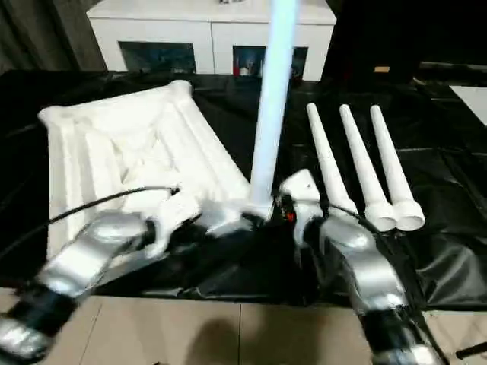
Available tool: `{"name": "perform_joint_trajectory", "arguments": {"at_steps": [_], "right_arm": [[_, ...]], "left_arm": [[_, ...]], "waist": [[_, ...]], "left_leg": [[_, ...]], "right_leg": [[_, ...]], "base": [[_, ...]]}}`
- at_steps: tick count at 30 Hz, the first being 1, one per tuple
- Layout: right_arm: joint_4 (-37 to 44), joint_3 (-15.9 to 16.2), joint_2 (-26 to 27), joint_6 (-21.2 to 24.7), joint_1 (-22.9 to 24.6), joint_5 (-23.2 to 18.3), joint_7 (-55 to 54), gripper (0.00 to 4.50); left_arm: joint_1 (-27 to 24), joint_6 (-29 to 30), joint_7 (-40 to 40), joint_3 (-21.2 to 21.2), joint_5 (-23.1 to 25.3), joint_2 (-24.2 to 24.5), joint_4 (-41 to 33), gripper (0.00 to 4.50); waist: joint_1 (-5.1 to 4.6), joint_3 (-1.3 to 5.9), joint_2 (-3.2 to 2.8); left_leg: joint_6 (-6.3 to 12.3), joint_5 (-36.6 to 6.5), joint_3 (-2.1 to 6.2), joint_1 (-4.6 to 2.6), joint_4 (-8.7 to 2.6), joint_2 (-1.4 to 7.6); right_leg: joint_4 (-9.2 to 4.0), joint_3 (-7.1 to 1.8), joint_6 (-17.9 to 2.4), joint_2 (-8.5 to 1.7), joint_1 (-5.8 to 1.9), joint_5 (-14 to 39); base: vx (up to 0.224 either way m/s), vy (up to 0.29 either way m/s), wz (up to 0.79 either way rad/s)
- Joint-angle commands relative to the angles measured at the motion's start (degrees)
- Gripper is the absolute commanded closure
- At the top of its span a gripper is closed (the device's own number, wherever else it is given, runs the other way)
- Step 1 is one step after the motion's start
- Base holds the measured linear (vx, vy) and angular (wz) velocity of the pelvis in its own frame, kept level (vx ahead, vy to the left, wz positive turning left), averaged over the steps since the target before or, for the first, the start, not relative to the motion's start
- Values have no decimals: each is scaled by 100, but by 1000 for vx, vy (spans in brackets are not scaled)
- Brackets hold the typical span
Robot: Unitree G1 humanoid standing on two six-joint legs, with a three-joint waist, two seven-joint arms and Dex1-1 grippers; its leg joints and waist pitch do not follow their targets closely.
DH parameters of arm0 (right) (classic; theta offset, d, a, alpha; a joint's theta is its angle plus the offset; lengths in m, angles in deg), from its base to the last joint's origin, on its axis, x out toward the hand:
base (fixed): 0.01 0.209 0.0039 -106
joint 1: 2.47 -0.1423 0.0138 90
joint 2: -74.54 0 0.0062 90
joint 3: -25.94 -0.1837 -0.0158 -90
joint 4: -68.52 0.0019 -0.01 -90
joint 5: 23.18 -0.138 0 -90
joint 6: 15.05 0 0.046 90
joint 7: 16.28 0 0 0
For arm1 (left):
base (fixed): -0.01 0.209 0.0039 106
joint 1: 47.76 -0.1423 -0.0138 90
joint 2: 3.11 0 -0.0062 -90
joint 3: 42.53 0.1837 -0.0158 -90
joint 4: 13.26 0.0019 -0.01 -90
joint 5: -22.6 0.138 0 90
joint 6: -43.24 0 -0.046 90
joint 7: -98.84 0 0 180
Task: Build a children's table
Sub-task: Rotate leg to tighten
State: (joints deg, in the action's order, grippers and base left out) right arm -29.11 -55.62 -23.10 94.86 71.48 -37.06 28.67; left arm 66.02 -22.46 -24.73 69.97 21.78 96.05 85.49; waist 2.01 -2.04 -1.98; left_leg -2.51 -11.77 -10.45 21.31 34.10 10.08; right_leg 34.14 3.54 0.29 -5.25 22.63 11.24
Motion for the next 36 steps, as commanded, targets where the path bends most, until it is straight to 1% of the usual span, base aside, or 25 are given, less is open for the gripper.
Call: {"name": "perform_joint_trajectory", "arguments": {"at_steps": [1,2,3,4,5,6,7,8,10,13,16,17,19,22,23,24,28,29,30,31,32,33,34,35,36], "right_arm": [[157,143,-40,78,21,-34,261,41],[202,237,-139,77,65,21,393,41],[231,301,-208,52,90,58,453,41],[231,303,-210,53,90,59,455,41],[230,329,-234,64,92,67,474,41],[221,351,-265,62,88,88,526,41],[195,362,-272,52,77,106,545,41],[187,367,-282,44,71,114,564,41],[158,347,-281,59,49,91,588,41],[104,353,-299,83,22,83,637,78],[76,393,-298,75,22,105,653,101],[63,388,-285,73,19,108,642,101],[35,360,-254,76,9,110,646,123],[35,363,-249,81,13,107,665,155],[29,361,-246,84,14,103,664,155],[16,361,-242,86,19,97,668,171],[-87,341,-179,102,25,133,533,180],[-156,328,-140,98,17,178,426,180],[-368,280,-19,95,-27,311,82,180],[-693,166,208,135,-115,450,-463,180],[-840,103,323,167,-159,493,-716,181],[-840,103,323,167,-159,493,-716,181],[-1296,-241,860,245,-329,492,-1724,181],[-1296,-241,860,245,-329,492,-1724,181],[-1562,-429,1177,284,-452,515,-2367,181]], "left_arm": [[-139,136,470,378,-56,41,-102,450],[-126,170,515,379,-39,121,-128,450],[-102,146,514,377,-15,163,-87,450],[-101,144,514,377,-15,164,-85,450],[-89,122,518,381,-5,182,-55,450],[-80,84,553,381,1,214,-22,450],[-78,74,558,379,8,220,-14,450],[-81,62,564,372,13,227,-15,450],[-85,55,578,359,0,240,-31,450],[-91,77,620,350,-5,255,-64,450],[-96,71,620,359,-7,259,-68,450],[-98,74,618,355,-18,254,-67,450],[-102,74,626,353,-27,251,-71,450],[-112,74,635,353,-22,254,-79,450],[-116,76,639,352,-23,252,-82,450],[-127,84,652,353,-30,252,-94,450],[-130,85,619,340,-23,239,-83,450],[-126,85,578,324,-18,220,-62,450],[-106,98,442,290,13,145,16,450],[-43,129,107,221,94,-39,214,450],[-5,145,-83,183,141,-142,326,450],[-5,145,-83,183,141,-142,326,450],[207,286,-1013,5,338,-655,817,450],[207,286,-1013,5,338,-655,817,450],[369,652,-1702,-223,376,-1072,1138,450]], "waist": [[2,279,3],[-2,273,7],[19,268,30],[29,261,29],[28,255,31],[24,244,47],[21,248,49],[18,254,50],[10,273,59],[15,293,63],[26,300,70],[31,299,67],[33,290,78],[36,286,68],[36,286,67],[34,289,66],[31,300,66],[29,299,68],[19,293,57],[1,273,55],[-23,253,63],[-48,222,63],[-67,228,69],[-81,198,76],[-110,194,89]], "left_leg": [[376,-972,85,-102,-435,323],[349,-1006,78,-106,-440,321],[307,-1042,73,-114,-447,323],[255,-1094,64,-128,-449,322],[231,-1111,66,-121,-457,323],[186,-1178,67,-114,-472,321],[138,-1239,67,-117,-474,316],[127,-1225,68,-116,-471,315],[165,-1018,69,-101,-454,309],[301,-712,59,-91,-419,298],[398,-601,53,-92,-402,297],[407,-594,53,-93,-401,298],[408,-670,51,-93,-407,302],[347,-796,52,-106,-413,302],[337,-806,54,-107,-415,304],[321,-792,56,-104,-415,303],[354,-663,56,-94,-401,296],[358,-666,55,-93,-401,294],[338,-693,52,-95,-403,292],[275,-869,52,-97,-420,291],[206,-1004,49,-91,-435,288],[25,-1402,72,-94,-476,273],[-108,-1673,67,-160,-455,276],[-168,-1781,66,-175,-470,263],[-276,-2028,92,-189,-490,261]], "right_leg": [[-318,-244,-1566,-286,-246,477],[-322,-247,-1572,-281,-237,516],[-332,-251,-1558,-285,-235,615],[-341,-261,-1532,-288,-223,696],[-345,-267,-1516,-290,-228,732],[-357,-272,-1472,-293,-236,861],[-362,-283,-1422,-302,-241,981],[-359,-286,-1408,-302,-242,977],[-331,-288,-1414,-298,-256,711],[-291,-285,-1492,-295,-269,331],[-277,-282,-1555,-297,-275,219],[-278,-281,-1559,-297,-274,224],[-291,-280,-1559,-297,-270,353],[-308,-282,-1518,-295,-262,558],[-308,-283,-1512,-295,-262,573],[-303,-283,-1507,-295,-266,552],[-280,-281,-1536,-293,-274,350],[-282,-280,-1539,-291,-274,352],[-287,-281,-1549,-293,-261,406],[-317,-282,-1539,-293,-246,635],[-340,-282,-1519,-285,-236,831],[-389,-268,-1381,-287,-234,1478],[-436,-297,-1248,-306,-203,1873],[-468,-308,-1198,-296,-162,2046],[-498,-299,-1066,-293,-168,2438]], "base": [[0,0,0],[0,0,0],[0,0,0],[0,0,0],[0,0,0],[0,0,0],[0,0,0],[0,0,0],[0,0,0],[0,0,0],[0,0,0],[0,0,0],[0,0,0],[0,0,0],[0,0,0],[0,0,0],[0,0,0],[0,0,0],[0,0,0],[0,0,0],[-58,-3,-4],[-53,-2,-4],[0,0,0],[0,0,0],[0,0,0]]}}
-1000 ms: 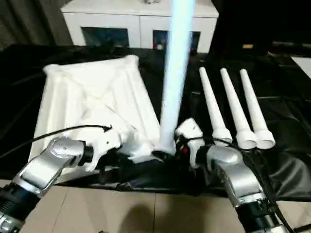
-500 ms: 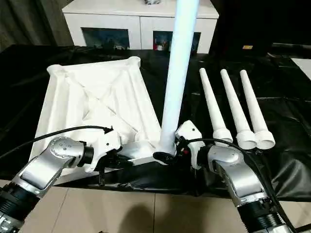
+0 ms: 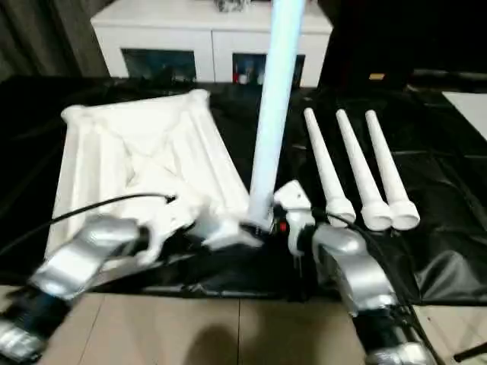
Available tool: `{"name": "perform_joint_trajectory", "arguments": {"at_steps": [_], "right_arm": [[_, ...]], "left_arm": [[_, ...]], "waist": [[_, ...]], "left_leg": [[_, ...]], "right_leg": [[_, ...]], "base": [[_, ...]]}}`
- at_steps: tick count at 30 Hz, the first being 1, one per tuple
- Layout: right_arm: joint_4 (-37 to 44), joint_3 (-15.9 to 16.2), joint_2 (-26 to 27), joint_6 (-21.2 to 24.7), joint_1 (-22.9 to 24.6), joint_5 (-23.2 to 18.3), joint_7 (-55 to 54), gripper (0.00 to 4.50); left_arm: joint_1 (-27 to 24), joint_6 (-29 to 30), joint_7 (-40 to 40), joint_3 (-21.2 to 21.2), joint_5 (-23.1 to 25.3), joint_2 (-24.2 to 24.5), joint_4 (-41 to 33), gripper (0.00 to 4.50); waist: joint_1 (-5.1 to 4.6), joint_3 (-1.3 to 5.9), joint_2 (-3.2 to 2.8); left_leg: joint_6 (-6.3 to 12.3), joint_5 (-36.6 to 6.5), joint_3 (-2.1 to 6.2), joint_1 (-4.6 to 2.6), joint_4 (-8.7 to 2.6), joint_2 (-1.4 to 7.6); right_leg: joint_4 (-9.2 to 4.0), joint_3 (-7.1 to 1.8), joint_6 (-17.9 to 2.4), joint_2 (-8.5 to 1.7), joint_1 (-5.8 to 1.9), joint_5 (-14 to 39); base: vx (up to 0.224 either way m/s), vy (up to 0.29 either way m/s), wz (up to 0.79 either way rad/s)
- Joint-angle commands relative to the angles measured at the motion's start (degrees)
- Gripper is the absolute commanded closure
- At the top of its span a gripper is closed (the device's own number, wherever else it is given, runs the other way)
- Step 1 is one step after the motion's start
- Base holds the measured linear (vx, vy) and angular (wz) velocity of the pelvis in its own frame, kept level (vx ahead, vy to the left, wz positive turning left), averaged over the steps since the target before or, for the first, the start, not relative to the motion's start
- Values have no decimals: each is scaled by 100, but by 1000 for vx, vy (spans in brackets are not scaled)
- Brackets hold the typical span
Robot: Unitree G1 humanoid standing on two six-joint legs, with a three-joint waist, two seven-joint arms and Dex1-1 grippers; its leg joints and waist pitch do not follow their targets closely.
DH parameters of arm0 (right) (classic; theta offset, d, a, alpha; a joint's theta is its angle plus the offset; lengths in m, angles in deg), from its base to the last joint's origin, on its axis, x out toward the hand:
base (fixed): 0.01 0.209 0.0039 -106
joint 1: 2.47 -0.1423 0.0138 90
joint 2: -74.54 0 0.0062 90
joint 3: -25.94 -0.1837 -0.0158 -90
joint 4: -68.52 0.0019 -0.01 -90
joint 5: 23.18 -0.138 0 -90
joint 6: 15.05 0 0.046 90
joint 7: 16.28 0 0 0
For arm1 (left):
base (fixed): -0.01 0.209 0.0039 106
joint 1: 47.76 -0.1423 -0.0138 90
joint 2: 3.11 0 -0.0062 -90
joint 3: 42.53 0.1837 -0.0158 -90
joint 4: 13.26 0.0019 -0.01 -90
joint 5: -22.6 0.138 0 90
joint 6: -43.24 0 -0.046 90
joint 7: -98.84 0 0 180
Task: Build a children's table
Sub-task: Rotate leg to tighten
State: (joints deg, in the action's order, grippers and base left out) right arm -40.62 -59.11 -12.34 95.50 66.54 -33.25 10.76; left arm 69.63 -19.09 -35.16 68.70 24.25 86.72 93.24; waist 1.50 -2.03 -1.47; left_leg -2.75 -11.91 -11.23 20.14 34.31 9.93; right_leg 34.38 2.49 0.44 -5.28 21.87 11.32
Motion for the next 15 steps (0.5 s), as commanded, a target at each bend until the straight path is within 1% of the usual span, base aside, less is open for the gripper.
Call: {"name": "perform_joint_trajectory", "arguments": {"at_steps": [1,2,3,4,5,6,7,8,9,10,11,12,13,14,15], "right_arm": [[-661,-216,359,206,-84,174,-1131,181],[-854,-307,558,170,-197,165,-1472,181],[-999,-376,712,134,-289,137,-1696,182],[-1052,-401,769,121,-323,123,-1770,182],[-1388,-517,989,-42,-537,122,-2239,182],[-1579,-596,1098,-151,-662,94,-2458,182],[-1753,-633,1164,-264,-784,115,-2604,182],[-1831,-658,1197,-320,-850,98,-2624,182],[-1967,-717,1264,-414,-972,96,-2677,182],[-2058,-772,1316,-475,-1059,115,-2718,182],[-2056,-734,1305,-475,-1081,176,-2696,182],[-2096,-701,1304,-494,-1127,290,-2704,182],[-2061,-787,1311,-568,-1124,251,-2691,126],[-2053,-861,1299,-646,-1133,212,-2698,112],[-2068,-943,1272,-812,-1149,182,-2778,110]], "left_arm": [[157,588,-1231,-283,148,-498,643,450],[273,625,-1582,-392,142,-747,850,450],[360,556,-1807,-452,135,-919,1004,450],[391,519,-1882,-472,131,-981,1060,450],[593,141,-2297,-485,190,-1264,1397,450],[708,-122,-2416,-423,238,-1393,1552,450],[819,-387,-2480,-423,229,-1535,1699,450],[873,-455,-2457,-384,250,-1575,1748,450],[965,-607,-2394,-304,306,-1635,1843,450],[1024,-719,-2328,-241,366,-1666,1913,450],[1035,-673,-2300,-244,367,-1670,1919,450],[1062,-601,-2307,-280,364,-1701,1961,450],[1080,-601,-2309,-282,385,-1680,1977,450],[1106,-604,-2305,-303,364,-1670,2032,450],[1152,-746,-2317,-306,376,-1641,2161,450]], "waist": [[-50,206,32],[-71,188,20],[-58,195,26],[-42,205,36],[-35,210,56],[-41,219,39],[-38,209,64],[-28,211,57],[-31,210,44],[-29,219,34],[-23,236,34],[-4,261,38],[16,286,6],[20,288,13],[27,287,16]], "left_leg": [[-302,-2042,188,-81,-507,265],[-325,-2124,179,-98,-510,266],[-339,-2268,193,-146,-496,248],[-279,-2326,200,-148,-500,236],[-250,-2288,209,-129,-508,240],[-217,-2212,206,-103,-518,232],[-182,-2301,184,-133,-508,217],[-157,-2333,183,-152,-504,212],[-123,-2353,186,-138,-513,208],[-90,-2290,196,-107,-527,211],[-83,-2217,196,-98,-532,219],[-46,-1958,193,-60,-546,238],[-9,-1599,194,-11,-549,258],[16,-1496,180,-7,-544,267],[52,-1499,156,-24,-540,267]], "right_leg": [[-532,-194,-959,-297,-79,2587],[-563,-201,-947,-293,-36,2673],[-612,-188,-866,-292,-3,2852],[-643,-172,-776,-288,-16,2885],[-648,-169,-738,-295,-28,2844],[-636,-173,-718,-283,-29,2699],[-671,-168,-680,-269,12,2750],[-686,-163,-672,-274,22,2802],[-693,-158,-629,-276,14,2831],[-696,-153,-595,-284,-12,2783],[-681,-155,-598,-289,-31,2676],[-631,-168,-667,-292,-70,2306],[-571,-180,-796,-302,-116,1774],[-557,-180,-853,-293,-112,1582],[-554,-180,-963,-286,-94,1487]], "base": [[-60,11,-4],[-95,18,-2],[-63,13,1],[-51,18,2],[0,0,0],[0,0,0],[0,0,0],[0,0,0],[0,0,0],[0,0,0],[0,0,0],[0,0,0],[0,0,0],[0,0,0],[0,0,0]]}}
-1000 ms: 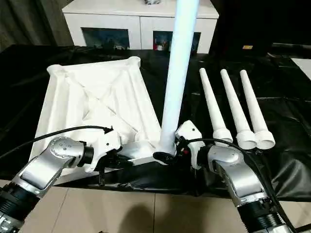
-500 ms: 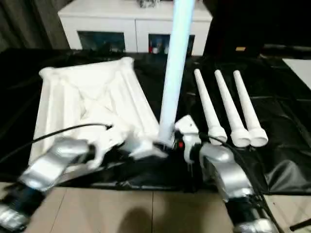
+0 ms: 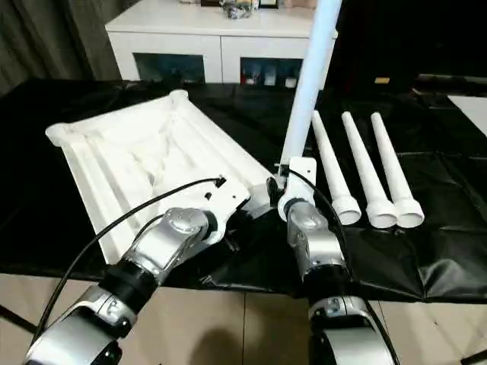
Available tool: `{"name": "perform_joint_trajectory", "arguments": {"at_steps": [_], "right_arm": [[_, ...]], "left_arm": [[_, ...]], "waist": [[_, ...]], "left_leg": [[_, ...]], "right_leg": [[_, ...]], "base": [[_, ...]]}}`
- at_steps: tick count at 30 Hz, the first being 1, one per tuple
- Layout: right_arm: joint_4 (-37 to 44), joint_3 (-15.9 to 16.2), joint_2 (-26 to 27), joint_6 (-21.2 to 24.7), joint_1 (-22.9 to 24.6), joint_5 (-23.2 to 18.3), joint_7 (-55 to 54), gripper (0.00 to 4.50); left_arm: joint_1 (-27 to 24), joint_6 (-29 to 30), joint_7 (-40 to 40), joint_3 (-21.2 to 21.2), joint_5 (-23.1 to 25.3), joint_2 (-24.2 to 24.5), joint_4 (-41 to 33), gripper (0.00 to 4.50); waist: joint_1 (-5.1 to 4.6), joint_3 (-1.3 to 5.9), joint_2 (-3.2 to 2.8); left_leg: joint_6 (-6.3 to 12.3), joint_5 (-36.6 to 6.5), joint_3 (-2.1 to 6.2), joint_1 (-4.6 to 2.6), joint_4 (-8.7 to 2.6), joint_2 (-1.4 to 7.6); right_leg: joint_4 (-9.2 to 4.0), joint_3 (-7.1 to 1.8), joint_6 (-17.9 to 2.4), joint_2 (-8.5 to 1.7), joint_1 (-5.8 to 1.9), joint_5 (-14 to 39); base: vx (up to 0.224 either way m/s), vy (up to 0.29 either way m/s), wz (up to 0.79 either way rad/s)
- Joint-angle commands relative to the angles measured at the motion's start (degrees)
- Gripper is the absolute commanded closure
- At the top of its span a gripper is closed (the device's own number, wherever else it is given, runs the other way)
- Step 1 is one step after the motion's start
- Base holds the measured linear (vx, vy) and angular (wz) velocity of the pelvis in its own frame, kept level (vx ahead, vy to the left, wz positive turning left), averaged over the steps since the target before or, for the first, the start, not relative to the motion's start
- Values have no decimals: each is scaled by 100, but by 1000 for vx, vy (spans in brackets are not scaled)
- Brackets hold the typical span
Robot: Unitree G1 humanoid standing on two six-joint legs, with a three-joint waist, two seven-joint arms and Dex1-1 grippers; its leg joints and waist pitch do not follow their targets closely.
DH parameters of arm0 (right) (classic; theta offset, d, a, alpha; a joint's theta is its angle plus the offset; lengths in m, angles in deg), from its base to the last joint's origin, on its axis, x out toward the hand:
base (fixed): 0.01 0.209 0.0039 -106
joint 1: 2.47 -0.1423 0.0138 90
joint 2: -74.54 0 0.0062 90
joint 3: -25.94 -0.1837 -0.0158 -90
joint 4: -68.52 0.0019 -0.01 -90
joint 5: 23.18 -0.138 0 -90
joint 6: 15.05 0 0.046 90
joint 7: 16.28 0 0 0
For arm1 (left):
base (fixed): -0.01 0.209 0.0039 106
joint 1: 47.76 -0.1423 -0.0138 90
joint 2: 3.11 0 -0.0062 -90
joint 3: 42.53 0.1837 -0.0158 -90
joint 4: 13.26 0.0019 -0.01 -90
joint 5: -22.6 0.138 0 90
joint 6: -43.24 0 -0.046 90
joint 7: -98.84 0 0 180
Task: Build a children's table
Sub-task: Rotate leg to tighten, then rotate table base
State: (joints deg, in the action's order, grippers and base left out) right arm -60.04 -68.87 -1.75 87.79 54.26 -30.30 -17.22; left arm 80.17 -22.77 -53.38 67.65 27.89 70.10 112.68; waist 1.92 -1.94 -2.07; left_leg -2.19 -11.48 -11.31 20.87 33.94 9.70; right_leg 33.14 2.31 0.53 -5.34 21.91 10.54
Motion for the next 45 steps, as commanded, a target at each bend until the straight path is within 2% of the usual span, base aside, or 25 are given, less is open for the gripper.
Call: {"name": "perform_joint_trajectory", "arguments": {"at_steps": [1,3,6,8,11,13,14,16,19,20,21,23,26,28,29,30,32,33,35,38,39,40,42,43,45], "right_arm": [[-102,41,187,-120,80,-96,4,103],[92,53,137,-192,128,-72,-21,92],[390,102,42,-288,196,67,-80,67],[848,170,-70,-248,320,280,-166,49],[1526,105,-120,-19,595,244,-129,49],[1785,127,-142,86,763,238,-48,37],[1830,140,-154,87,803,251,-53,37],[1892,175,-179,160,904,259,-25,37],[1971,254,-219,321,1085,276,25,37],[2013,302,-229,363,1124,295,70,37],[2055,324,-232,397,1139,289,117,37],[2251,427,-245,566,1202,241,361,37],[2396,626,-295,710,1269,186,704,37],[2428,700,-321,728,1291,188,808,37],[2446,763,-335,744,1311,150,946,37],[2449,792,-344,727,1316,153,990,37],[2434,805,-331,699,1315,125,1040,37],[2417,814,-318,686,1308,107,1072,37],[2383,852,-291,712,1280,165,1073,37],[2366,870,-270,764,1255,210,1103,37],[2279,871,-249,764,1222,244,1096,37],[2185,888,-242,755,1184,280,1069,37],[1972,913,-218,724,1094,341,1015,37],[1752,919,-174,669,997,380,971,37],[1658,919,-152,644,953,393,948,37]], "left_arm": [[115,-467,-504,-211,19,34,288,450],[126,-530,-456,-256,-8,69,366,450],[210,-722,-489,-331,23,91,556,450],[323,-941,-565,-429,19,72,732,450],[538,-1447,-840,-617,-58,-2,1014,450],[635,-1699,-808,-732,-179,-33,1061,396],[642,-1692,-794,-747,-194,-32,1026,396],[642,-1632,-758,-872,-319,-38,874,392],[609,-1599,-771,-1017,-375,92,586,354],[504,-1510,-692,-1047,-380,215,309,353],[440,-1453,-628,-1073,-402,278,163,354],[137,-1181,-317,-1187,-521,566,-503,333],[-647,-720,427,-1470,-995,1305,-1913,311],[-955,-625,738,-1634,-1226,1641,-2396,293],[-1289,-480,993,-1962,-1456,2077,-2789,277],[-1423,-529,1037,-2223,-1521,2303,-2806,269],[-1494,-613,884,-2534,-1460,2511,-2620,261],[-1539,-733,765,-2706,-1350,2674,-2419,261],[-1673,-915,231,-2989,-875,3093,-1859,261],[-1829,-686,-332,-3239,-642,3320,-1689,261],[-1950,-396,-692,-3350,-577,3389,-1718,261],[-2045,-155,-877,-3380,-549,3420,-1774,261],[-2204,140,-947,-3313,-515,3417,-1877,261],[-2335,342,-663,-3078,-509,3357,-2014,261],[-2393,454,-526,-2949,-499,3336,-2085,261]], "waist": [[-31,274,50],[-58,292,68],[-42,306,62],[-23,323,72],[11,352,86],[19,378,74],[17,392,77],[43,415,47],[38,389,49],[45,386,-1],[23,374,30],[19,354,26],[6,340,-30],[2,347,-54],[-6,339,-48],[-28,319,-68],[-38,309,-60],[-5,296,-90],[-21,262,-79],[-47,277,-87],[-16,294,-75],[-17,282,-101],[-4,303,-89],[-9,294,-94],[7,299,-85]], "left_leg": [[5,-1673,151,-94,-492,268],[36,-1545,184,-8,-505,268],[137,-1364,151,-54,-471,282],[198,-1148,145,-29,-455,273],[419,-576,136,10,-402,262],[636,-311,128,20,-359,251],[680,-228,136,42,-352,254],[841,-72,119,19,-315,273],[927,-123,116,32,-319,294],[912,-167,123,28,-322,293],[867,-268,113,29,-330,296],[796,-373,112,47,-350,305],[608,-609,126,16,-385,334],[388,-743,115,-36,-397,336],[355,-752,111,-32,-405,332],[281,-810,117,-3,-438,324],[145,-1019,99,-56,-443,300],[38,-1218,92,-100,-453,297],[-139,-1536,106,-93,-495,291],[-339,-1665,154,-71,-527,290],[-358,-1622,143,-108,-517,304],[-381,-1616,134,-109,-516,303],[-378,-1541,132,-101,-502,295],[-349,-1466,143,-60,-506,281],[-329,-1471,128,-86,-492,289]], "right_leg": [[-442,-164,-1006,-270,-80,1623],[-413,-149,-1007,-298,-160,1540],[-406,-153,-1096,-289,-114,1328],[-380,-153,-1131,-293,-143,1157],[-299,-163,-1166,-280,-181,439],[-263,-154,-1250,-276,-173,39],[-237,-153,-1286,-286,-197,-84],[-199,-142,-1510,-277,-158,-423],[-199,-130,-1608,-274,-149,-359],[-200,-126,-1604,-274,-148,-289],[-219,-129,-1585,-267,-146,-155],[-224,-137,-1558,-273,-162,-27],[-215,-134,-1526,-269,-149,230],[-210,-140,-1481,-239,-100,330],[-210,-140,-1467,-222,-90,322],[-200,-137,-1427,-205,-93,354],[-212,-142,-1354,-166,-55,443],[-244,-149,-1289,-165,-16,623],[-262,-163,-1123,-161,-18,889],[-248,-180,-926,-191,-47,949],[-243,-189,-954,-200,-16,878],[-237,-189,-1003,-185,9,751],[-219,-187,-1058,-195,-10,623],[-215,-181,-1092,-198,-33,572],[-230,-190,-1156,-215,-13,613]], "base": [[0,0,0],[0,0,0],[0,0,0],[0,0,0],[0,0,0],[0,0,0],[0,0,0],[0,0,0],[0,0,0],[0,0,0],[0,0,0],[0,0,0],[0,0,0],[0,0,0],[0,0,0],[0,0,0],[0,0,0],[0,0,0],[0,0,0],[0,0,0],[0,0,0],[0,0,0],[0,0,0],[0,0,0],[0,0,0]]}}
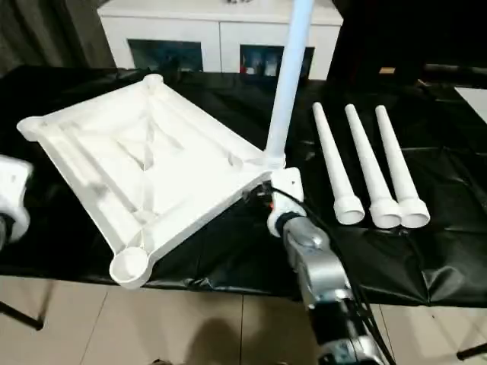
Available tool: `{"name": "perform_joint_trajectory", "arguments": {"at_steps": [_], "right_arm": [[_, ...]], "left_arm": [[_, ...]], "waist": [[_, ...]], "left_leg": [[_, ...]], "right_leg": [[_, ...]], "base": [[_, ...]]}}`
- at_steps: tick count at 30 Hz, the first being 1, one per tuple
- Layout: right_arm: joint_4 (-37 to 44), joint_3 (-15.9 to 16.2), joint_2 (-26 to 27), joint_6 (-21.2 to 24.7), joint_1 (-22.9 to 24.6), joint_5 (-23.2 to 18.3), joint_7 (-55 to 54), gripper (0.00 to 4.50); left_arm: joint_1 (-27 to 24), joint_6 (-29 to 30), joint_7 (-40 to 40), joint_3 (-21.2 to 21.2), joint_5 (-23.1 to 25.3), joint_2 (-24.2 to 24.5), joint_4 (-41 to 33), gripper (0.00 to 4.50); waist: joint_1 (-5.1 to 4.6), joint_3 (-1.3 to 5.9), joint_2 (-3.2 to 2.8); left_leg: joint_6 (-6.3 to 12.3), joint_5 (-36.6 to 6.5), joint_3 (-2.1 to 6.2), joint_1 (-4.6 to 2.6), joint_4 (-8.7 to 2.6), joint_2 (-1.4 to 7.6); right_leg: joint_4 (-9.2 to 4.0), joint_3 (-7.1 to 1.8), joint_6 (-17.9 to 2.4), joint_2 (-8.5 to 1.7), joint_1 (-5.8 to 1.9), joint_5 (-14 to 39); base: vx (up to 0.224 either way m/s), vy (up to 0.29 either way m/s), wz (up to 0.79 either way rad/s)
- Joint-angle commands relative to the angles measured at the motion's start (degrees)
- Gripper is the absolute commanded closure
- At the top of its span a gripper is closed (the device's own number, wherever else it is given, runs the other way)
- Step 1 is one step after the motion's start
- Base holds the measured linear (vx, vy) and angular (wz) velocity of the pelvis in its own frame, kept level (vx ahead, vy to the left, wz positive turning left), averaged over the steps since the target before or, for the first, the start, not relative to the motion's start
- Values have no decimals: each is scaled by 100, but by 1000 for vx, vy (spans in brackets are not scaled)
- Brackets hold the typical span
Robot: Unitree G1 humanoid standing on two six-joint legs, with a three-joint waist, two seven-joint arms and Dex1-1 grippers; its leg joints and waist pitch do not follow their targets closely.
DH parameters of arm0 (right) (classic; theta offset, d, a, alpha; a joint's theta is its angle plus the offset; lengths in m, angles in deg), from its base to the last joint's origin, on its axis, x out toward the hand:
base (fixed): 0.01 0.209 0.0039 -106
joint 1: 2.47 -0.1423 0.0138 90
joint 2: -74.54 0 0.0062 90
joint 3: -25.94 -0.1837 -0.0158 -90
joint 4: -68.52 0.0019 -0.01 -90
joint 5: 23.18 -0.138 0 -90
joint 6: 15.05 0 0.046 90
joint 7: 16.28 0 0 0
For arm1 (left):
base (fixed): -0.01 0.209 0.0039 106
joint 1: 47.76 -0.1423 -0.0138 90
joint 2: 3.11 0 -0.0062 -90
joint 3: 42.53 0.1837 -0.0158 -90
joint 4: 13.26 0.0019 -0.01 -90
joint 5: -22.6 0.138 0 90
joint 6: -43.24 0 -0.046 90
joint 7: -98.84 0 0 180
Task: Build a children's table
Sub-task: Rotate table base
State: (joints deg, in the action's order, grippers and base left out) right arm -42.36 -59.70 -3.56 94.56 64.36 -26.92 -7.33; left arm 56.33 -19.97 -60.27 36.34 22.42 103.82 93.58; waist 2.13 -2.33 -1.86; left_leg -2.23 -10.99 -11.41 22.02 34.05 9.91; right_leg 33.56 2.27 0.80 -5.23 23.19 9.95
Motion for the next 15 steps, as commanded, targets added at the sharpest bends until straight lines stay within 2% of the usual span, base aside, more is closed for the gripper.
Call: {"name": "perform_joint_trajectory", "arguments": {"at_steps": [1,4,5,6,9,12,14,15], "right_arm": [[-248,35,54,-90,-130,79,-43,37],[-436,33,126,-147,-257,45,-7,37],[-481,42,135,-173,-291,46,20,37],[-541,44,154,-194,-329,42,45,37],[-681,64,196,-257,-415,66,76,37],[-831,72,203,-358,-530,81,126,37],[-818,83,193,-365,-577,66,191,37],[-685,73,139,-331,-582,34,267,37]], "left_arm": [[-93,264,411,385,-10,-127,-362,261],[-199,591,910,751,-305,-302,-829,261],[-209,624,1019,860,-353,-325,-930,261],[-204,649,1091,962,-415,-366,-1027,261],[-155,739,1171,1190,-551,-496,-1228,261],[-20,932,1145,1355,-555,-690,-1396,261],[105,1003,1141,1474,-517,-864,-1453,261],[279,935,1034,1591,-392,-1079,-1304,261]], "waist": [[-7,332,-104],[17,333,-97],[-1,335,-78],[20,335,-88],[20,328,-80],[-2,325,-52],[-7,325,-52],[-15,323,-26]], "left_leg": [[-315,-1527,141,-193,-506,268],[-313,-1469,140,-183,-504,273],[-300,-1445,137,-162,-499,266],[-281,-1472,126,-193,-494,269],[-264,-1471,131,-175,-495,263],[-254,-1496,131,-155,-489,254],[-230,-1497,124,-174,-471,254],[-201,-1481,127,-152,-472,249]], "right_leg": [[-272,-187,-1192,-222,-145,686],[-263,-187,-1233,-234,-157,615],[-249,-187,-1244,-227,-172,572],[-270,-186,-1246,-225,-150,622],[-262,-186,-1241,-223,-169,661],[-273,-193,-1194,-232,-188,808],[-293,-200,-1184,-235,-172,906],[-298,-198,-1173,-230,-185,962]], "base": [[0,0,0],[0,0,0],[0,0,0],[0,0,0],[0,0,0],[0,0,0],[0,0,0],[0,0,0]]}}
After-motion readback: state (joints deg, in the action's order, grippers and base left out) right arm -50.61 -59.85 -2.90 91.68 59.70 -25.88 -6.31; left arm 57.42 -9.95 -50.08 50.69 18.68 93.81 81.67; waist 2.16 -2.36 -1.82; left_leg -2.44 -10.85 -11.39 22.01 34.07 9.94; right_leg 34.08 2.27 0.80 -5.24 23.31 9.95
